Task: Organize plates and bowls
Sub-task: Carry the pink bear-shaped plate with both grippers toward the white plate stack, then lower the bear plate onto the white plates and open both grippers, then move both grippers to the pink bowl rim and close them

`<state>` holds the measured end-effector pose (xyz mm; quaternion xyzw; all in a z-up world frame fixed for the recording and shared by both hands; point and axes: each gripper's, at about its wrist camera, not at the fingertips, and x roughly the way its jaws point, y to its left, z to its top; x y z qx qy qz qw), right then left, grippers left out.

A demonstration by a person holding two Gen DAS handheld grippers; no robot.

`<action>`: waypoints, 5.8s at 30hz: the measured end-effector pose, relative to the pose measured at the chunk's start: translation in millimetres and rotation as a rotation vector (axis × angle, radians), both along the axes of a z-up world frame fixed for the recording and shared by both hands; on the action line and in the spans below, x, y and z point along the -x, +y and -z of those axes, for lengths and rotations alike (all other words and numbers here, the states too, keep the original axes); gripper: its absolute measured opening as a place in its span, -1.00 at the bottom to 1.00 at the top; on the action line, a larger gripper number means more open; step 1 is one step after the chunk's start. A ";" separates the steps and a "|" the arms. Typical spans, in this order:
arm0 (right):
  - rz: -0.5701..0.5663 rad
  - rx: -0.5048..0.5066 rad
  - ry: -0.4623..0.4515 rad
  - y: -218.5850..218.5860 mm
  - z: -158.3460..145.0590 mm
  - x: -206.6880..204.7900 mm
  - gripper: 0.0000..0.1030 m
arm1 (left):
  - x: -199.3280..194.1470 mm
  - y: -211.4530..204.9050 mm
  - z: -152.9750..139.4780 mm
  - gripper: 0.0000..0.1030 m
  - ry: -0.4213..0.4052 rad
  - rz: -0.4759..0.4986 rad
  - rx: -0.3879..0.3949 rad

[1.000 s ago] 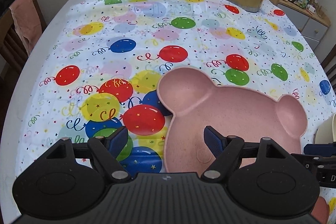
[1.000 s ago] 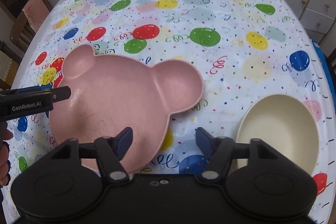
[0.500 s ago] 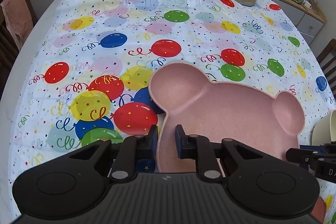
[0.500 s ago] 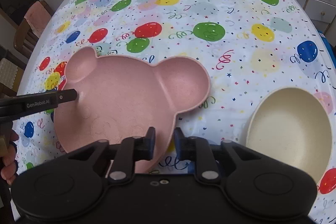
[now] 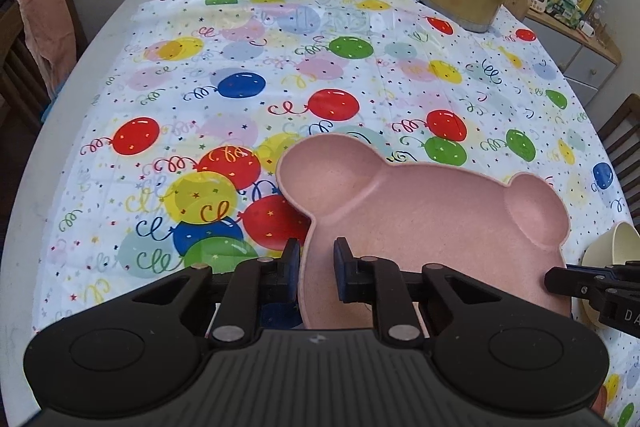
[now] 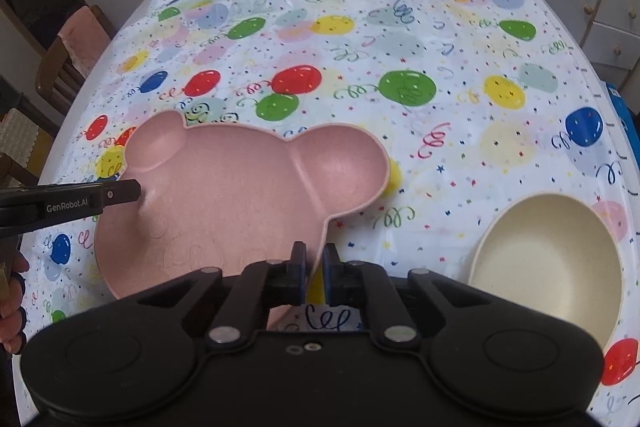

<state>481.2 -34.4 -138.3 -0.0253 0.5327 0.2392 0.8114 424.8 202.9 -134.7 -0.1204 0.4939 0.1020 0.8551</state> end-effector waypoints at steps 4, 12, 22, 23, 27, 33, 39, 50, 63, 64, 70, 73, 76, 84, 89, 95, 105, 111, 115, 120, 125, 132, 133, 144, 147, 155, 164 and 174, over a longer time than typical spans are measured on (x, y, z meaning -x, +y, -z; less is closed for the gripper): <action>-0.021 -0.009 -0.024 3.9 -10.2 4.3 -0.86 | 12.3 2.9 -12.3 -0.67 -0.008 -0.006 -0.001; -0.071 -0.035 -0.048 6.2 -36.4 25.3 -0.86 | 50.5 4.8 -43.8 -0.67 -0.033 -0.016 0.012; -0.120 -0.058 -0.087 -5.9 -75.9 75.3 -0.86 | 117.1 -5.3 -83.2 -0.67 -0.064 0.008 0.018; -0.122 -0.060 -0.088 -7.0 -78.7 80.7 -0.86 | 125.4 -6.0 -86.1 -0.67 -0.065 0.009 0.016; -0.135 -0.061 -0.100 -9.0 -90.9 110.2 -0.86 | 157.9 -6.2 -96.6 -0.67 -0.075 0.007 0.016; -0.167 -0.065 -0.106 -7.5 -104.6 155.4 -0.85 | 211.5 -4.0 -110.5 -0.67 -0.084 0.002 0.008; -0.208 -0.076 -0.111 -0.2 -111.9 202.7 -0.85 | 268.3 2.9 -117.0 -0.67 -0.090 -0.023 0.008; -0.276 -0.080 -0.091 15.5 -102.0 269.8 -0.85 | 345.9 4.8 -101.5 -0.67 -0.074 -0.078 0.014; -0.303 -0.052 -0.061 11.7 -62.6 310.7 -0.85 | 383.6 -10.2 -58.7 -0.67 -0.030 -0.100 0.027; -0.306 -0.048 -0.062 11.4 -59.5 312.8 -0.85 | 384.8 -11.4 -55.5 -0.67 -0.025 -0.100 0.030; -0.308 -0.030 -0.048 6.0 -40.3 320.2 -0.85 | 392.7 -18.0 -42.6 -0.67 -0.030 -0.107 0.028; -0.305 -0.026 -0.048 3.9 -33.5 322.8 -0.85 | 395.4 -20.1 -35.7 -0.67 -0.022 -0.111 0.025; -0.306 -0.020 -0.046 3.4 -27.5 326.3 -0.85 | 398.6 -22.0 -30.4 -0.67 -0.014 -0.111 0.031; -0.314 -0.009 -0.058 1.4 -18.7 330.1 -0.85 | 404.3 -26.9 -21.8 -0.67 -0.010 -0.119 0.023; -0.320 -0.006 -0.074 3.9 -15.5 330.8 -0.86 | 406.6 -28.2 -16.9 -0.67 -0.003 -0.124 0.018; -0.332 0.020 -0.084 6.9 -11.7 334.0 -0.86 | 410.2 -31.6 -13.7 -0.67 0.000 -0.128 0.015; -0.323 0.024 -0.081 8.4 -10.8 334.7 -0.75 | 412.2 -31.9 -12.5 -0.66 0.007 -0.141 0.012; -0.299 0.026 -0.077 6.0 -12.7 335.0 -0.62 | 416.8 -31.1 -13.3 -0.66 0.016 -0.148 0.014; -0.293 0.023 -0.077 3.5 -15.9 338.1 -0.59 | 420.8 -31.0 -15.3 -0.66 0.015 -0.151 0.013; -0.293 0.010 -0.092 0.5 -24.2 344.8 -0.51 | 430.2 -33.0 -25.9 -0.57 -0.013 -0.146 0.017; -0.287 -0.011 -0.109 -3.1 -35.6 353.3 -0.38 | 437.3 -38.8 -41.1 -0.24 -0.057 -0.130 0.011; -0.272 -0.051 -0.157 -8.1 -62.9 366.7 -0.11 | 441.3 -53.2 -65.1 0.06 -0.114 -0.096 -0.022; -0.270 -0.057 -0.168 -9.0 -67.2 368.3 -0.08 | 441.1 -55.0 -67.5 0.08 -0.117 -0.092 -0.026; -0.248 -0.081 -0.283 -21.4 -100.7 386.6 0.56 | 433.7 -76.9 -89.9 0.35 -0.180 -0.036 -0.038; -0.234 -0.077 -0.308 -26.2 -106.6 389.0 0.67 | 430.0 -84.8 -96.8 0.47 -0.203 -0.029 -0.048; -0.196 -0.078 -0.391 -41.2 -119.7 385.3 0.99 | 407.2 -113.6 -107.7 0.54 -0.240 0.030 -0.068; -0.143 -0.083 -0.401 -70.8 -123.9 351.6 0.99 | 349.7 -151.3 -106.1 0.56 -0.232 0.055 -0.077; -0.110 -0.073 -0.363 -101.8 -111.3 274.3 0.99 | 269.2 -176.0 -93.3 0.56 -0.193 0.026 -0.079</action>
